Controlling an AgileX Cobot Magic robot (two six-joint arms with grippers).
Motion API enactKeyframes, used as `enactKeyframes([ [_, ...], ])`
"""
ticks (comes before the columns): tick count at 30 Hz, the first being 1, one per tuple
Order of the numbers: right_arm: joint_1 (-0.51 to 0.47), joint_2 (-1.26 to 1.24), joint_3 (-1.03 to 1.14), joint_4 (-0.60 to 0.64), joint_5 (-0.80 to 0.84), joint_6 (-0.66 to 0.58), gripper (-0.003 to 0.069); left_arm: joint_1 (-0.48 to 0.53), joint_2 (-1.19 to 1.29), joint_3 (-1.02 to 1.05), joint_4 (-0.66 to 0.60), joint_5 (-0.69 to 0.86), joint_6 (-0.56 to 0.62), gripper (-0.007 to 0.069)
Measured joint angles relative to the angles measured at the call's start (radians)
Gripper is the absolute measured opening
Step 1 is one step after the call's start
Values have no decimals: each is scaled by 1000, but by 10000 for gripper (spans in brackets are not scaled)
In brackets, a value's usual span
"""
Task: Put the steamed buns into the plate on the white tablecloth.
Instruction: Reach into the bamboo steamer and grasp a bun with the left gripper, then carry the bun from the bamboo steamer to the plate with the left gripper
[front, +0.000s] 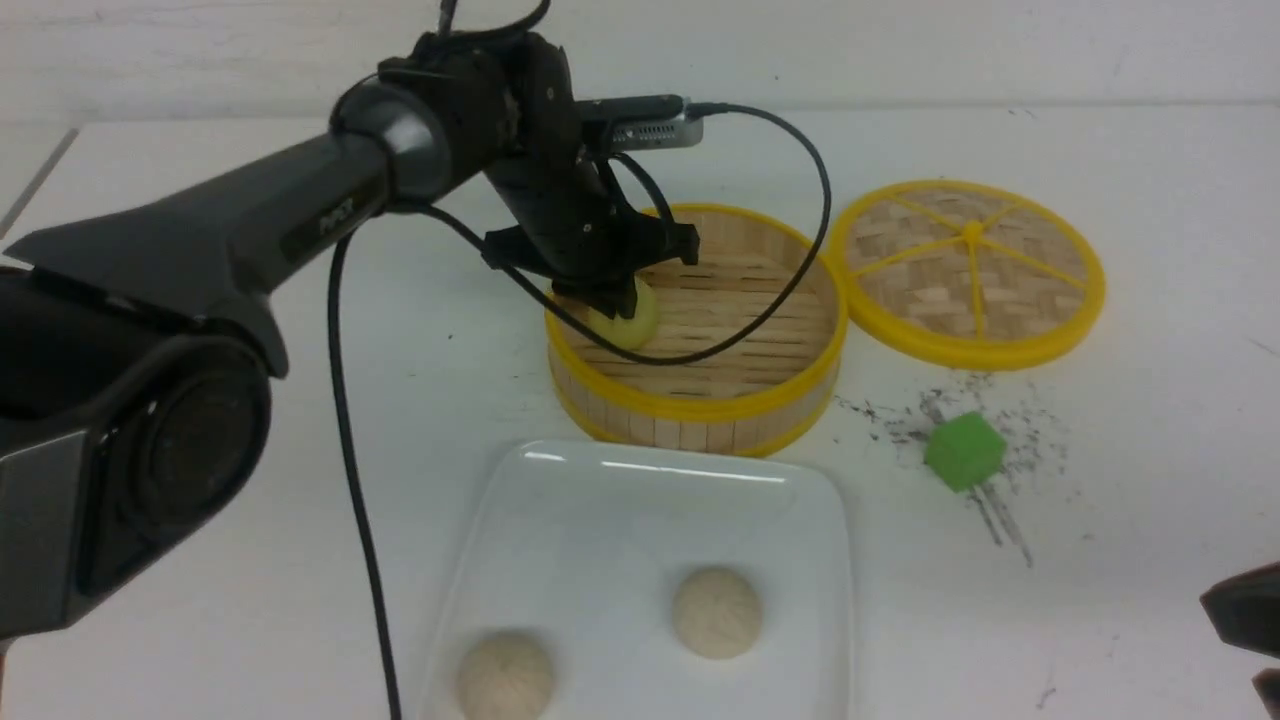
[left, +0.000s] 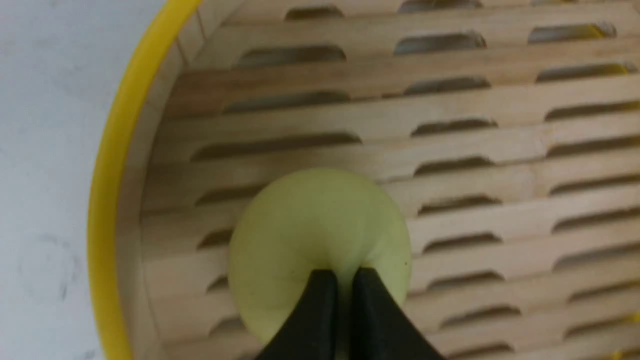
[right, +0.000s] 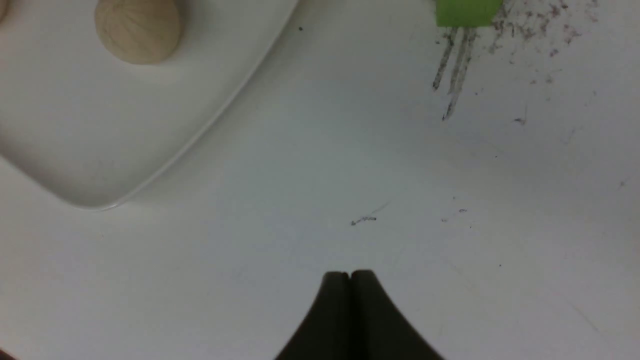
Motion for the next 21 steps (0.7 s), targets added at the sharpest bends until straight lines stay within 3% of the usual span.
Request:
enactKeyframes([
  [6, 0, 0, 0, -2, 0, 0, 1, 0, -167, -177, -5, 251, 6, 15],
  [10, 0, 0, 0, -1, -1, 0, 1, 0, -298, -198, 11, 271, 12, 15],
  [14, 0, 0, 1, 1, -1, 0, 5, -2, -473, -56, 5, 279, 12, 17],
  [21, 0, 0, 1, 2, -3, 0, 9, -146, -621, 519, 0, 248, 7, 24],
])
